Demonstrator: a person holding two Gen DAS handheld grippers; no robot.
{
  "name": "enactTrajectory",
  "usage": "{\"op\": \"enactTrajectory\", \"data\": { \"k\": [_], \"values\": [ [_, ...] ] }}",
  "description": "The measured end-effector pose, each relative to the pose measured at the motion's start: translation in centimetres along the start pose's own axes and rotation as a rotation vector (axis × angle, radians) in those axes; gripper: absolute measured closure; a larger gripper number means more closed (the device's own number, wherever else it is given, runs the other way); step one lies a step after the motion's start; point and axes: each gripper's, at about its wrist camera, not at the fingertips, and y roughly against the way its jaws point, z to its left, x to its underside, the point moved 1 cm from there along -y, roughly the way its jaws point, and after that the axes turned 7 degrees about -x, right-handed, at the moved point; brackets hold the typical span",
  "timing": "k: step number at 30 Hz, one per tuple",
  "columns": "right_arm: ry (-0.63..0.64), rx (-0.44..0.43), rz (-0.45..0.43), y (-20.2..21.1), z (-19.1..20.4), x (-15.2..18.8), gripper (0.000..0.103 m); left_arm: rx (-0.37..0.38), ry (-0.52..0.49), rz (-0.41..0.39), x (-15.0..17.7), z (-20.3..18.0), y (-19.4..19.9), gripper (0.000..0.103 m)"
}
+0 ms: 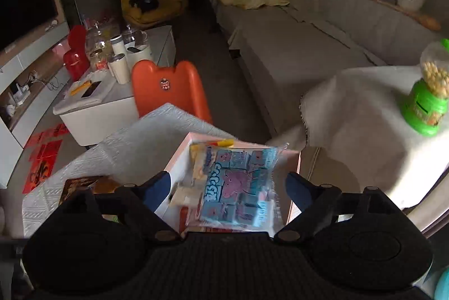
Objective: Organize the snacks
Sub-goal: 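Drop the blue candy pack into the pink box while the left drops the wafer roll, then grasp the round wrapped cake with the right gripper while the left grasps the brown lollipop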
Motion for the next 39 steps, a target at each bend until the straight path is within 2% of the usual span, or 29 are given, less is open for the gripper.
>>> {"op": "enactTrajectory", "data": {
  "k": [1, 3, 7, 10, 13, 14, 16, 18, 20, 22, 24, 28, 30, 33, 35, 36, 39],
  "values": [
    [-0.004, 0.018, 0.016, -0.8, 0.0, -0.5, 0.014, -0.008, 0.006, 0.006, 0.7, 0.6, -0.1, 0.070],
    [-0.016, -0.002, 0.021, -1.3, 0.0, 0.0, 0.014, -0.016, 0.010, 0.021, 1.5, 1.8, -0.7, 0.070],
    [0.013, -0.032, 0.108, -1.9, 1.3, 4.5, 0.014, -0.019, 0.013, 0.051, 1.9, 4.1, -1.7, 0.070],
    [0.053, -0.031, 0.196, -2.5, 3.0, 8.4, 0.014, -0.014, 0.051, 0.047, 0.2, 4.6, -2.0, 0.070],
    [0.035, -0.053, 0.282, -2.9, 4.4, 11.5, 0.014, 0.016, 0.078, 0.033, -2.8, 3.6, -3.5, 0.070],
    [0.024, -0.059, 0.305, -2.9, 4.9, 12.3, 0.014, 0.006, 0.084, 0.037, -3.7, 3.2, -4.3, 0.070],
    [0.023, -0.065, 0.333, -2.9, 6.0, 13.8, 0.014, -0.094, 0.091, 0.043, -5.5, 2.3, -5.8, 0.070],
    [0.043, -0.049, 0.335, -2.9, 7.0, 14.7, 0.014, -0.163, 0.103, 0.006, -6.7, 1.9, -6.7, 0.070],
    [0.058, -0.036, 0.325, -2.9, 7.6, 15.2, 0.014, -0.195, 0.099, -0.029, -7.6, 1.7, -7.3, 0.070],
    [0.047, -0.035, 0.324, -3.1, 7.8, 15.6, 0.014, -0.209, 0.034, -0.026, -8.1, 1.1, -8.3, 0.070],
    [0.017, -0.037, 0.337, -3.5, 7.6, 16.1, 0.014, -0.225, -0.094, -0.019, -8.2, -0.1, -9.4, 0.070],
    [-0.046, -0.021, 0.370, -4.2, 7.1, 17.0, 0.014, -0.267, -0.473, -0.042, -6.5, -2.7, -10.3, 0.066],
    [-0.070, -0.017, 0.377, -4.0, 6.9, 17.3, 0.014, -0.260, -0.556, -0.038, -5.4, -2.5, -9.5, 0.065],
    [-0.080, -0.007, 0.379, -3.8, 6.8, 17.5, 0.014, -0.271, -0.605, -0.039, -4.1, -0.4, -8.2, 0.063],
    [-0.084, -0.004, 0.390, -4.1, 6.8, 17.6, 0.014, -0.293, -0.587, -0.033, -4.0, 1.2, -7.4, 0.065],
    [-0.085, -0.002, 0.397, -4.4, 6.8, 17.7, 0.014, -0.275, -0.535, -0.018, -4.4, 2.1, -7.0, 0.065],
    [-0.093, 0.004, 0.404, -4.7, 6.8, 17.6, 0.014, -0.181, -0.250, 0.046, -6.1, 5.0, -6.1, 0.065]
  ]
}}
